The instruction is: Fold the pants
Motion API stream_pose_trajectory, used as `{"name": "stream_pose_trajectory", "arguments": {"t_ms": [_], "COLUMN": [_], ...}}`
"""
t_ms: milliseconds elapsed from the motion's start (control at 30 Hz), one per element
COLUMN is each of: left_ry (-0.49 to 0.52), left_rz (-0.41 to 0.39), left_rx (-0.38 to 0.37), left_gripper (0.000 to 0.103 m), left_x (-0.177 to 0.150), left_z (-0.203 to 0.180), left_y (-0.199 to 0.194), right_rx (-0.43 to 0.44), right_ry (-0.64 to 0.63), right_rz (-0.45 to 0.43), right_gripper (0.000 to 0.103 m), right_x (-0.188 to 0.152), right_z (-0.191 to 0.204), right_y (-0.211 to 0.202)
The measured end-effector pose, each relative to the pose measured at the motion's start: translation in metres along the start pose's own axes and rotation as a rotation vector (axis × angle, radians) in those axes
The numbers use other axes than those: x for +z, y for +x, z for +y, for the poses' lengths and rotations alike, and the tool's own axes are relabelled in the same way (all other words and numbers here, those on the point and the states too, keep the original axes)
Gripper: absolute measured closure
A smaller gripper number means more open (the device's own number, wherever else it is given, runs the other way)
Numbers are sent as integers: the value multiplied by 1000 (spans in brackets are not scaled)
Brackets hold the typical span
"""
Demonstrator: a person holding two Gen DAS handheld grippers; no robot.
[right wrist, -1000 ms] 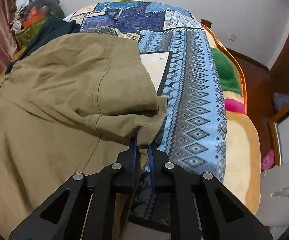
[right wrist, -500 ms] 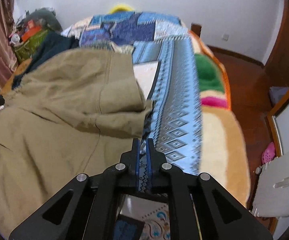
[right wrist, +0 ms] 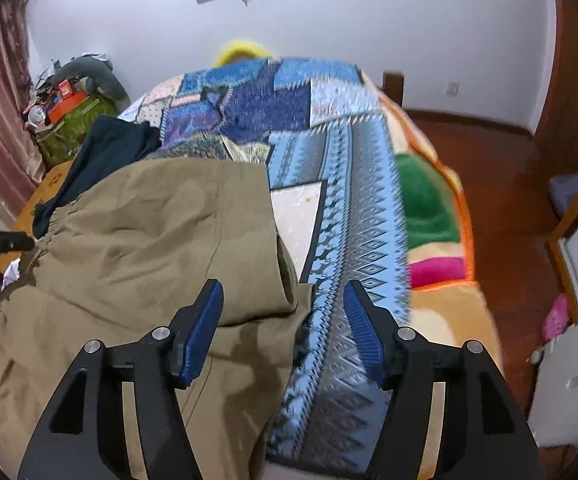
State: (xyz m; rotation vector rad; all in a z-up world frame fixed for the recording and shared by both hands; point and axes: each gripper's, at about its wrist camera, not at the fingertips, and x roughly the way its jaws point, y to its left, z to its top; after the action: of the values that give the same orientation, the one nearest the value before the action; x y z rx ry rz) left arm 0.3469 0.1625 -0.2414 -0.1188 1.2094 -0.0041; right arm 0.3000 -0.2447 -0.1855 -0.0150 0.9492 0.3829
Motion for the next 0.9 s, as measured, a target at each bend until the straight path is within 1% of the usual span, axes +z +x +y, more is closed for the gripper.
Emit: {"name": "stream_pose_trajectory", "arguments": {"t_ms": [100, 200, 233, 300, 333, 433, 500, 533, 567, 600, 700, 800, 900], "left_ry": [28, 68, 78, 94, 100, 112, 124, 131, 142, 153, 147, 128, 112], "left_rz": [40, 44, 40, 32, 30, 24, 10, -1, -16, -37, -50, -55, -68], "left_rx": [-24, -2, 4, 6, 6, 3, 16, 27, 42, 76, 122, 186, 207], "left_gripper": [27, 27, 27, 27, 27, 27, 30, 35, 42, 46, 46, 47, 47], "left_x": [-2, -4, -5, -5, -5, -4, -1, -1, -1, -1, 0, -1, -4], "left_z": [-5, -10, -12, -14, -15, -17, -20, -21, -23, -25, -24, -24, -24], "left_y": [11, 16, 17, 16, 16, 16, 16, 15, 13, 12, 14, 21, 23], "right_rx": [41, 72, 83, 87, 99, 74, 72, 68, 54, 40, 0, -34, -63], "right_ry": [2, -14, -20, -39, -50, -95, -112, -118, -123, -136, -157, -165, -180], "right_rz": [45, 84, 90, 91, 102, 113, 108, 101, 91, 78, 59, 76, 95], "right_gripper": [45, 45, 48, 64, 78, 94, 96, 97, 98, 98, 99, 99, 99], "right_x": [2, 0, 0, -1, -1, -3, -5, -6, -6, -7, -9, -12, -13], "right_z": [-2, 2, 3, 6, 7, 11, 11, 11, 10, 11, 11, 12, 14], "right_y": [21, 35, 39, 42, 45, 47, 45, 42, 40, 36, 31, 36, 43]}}
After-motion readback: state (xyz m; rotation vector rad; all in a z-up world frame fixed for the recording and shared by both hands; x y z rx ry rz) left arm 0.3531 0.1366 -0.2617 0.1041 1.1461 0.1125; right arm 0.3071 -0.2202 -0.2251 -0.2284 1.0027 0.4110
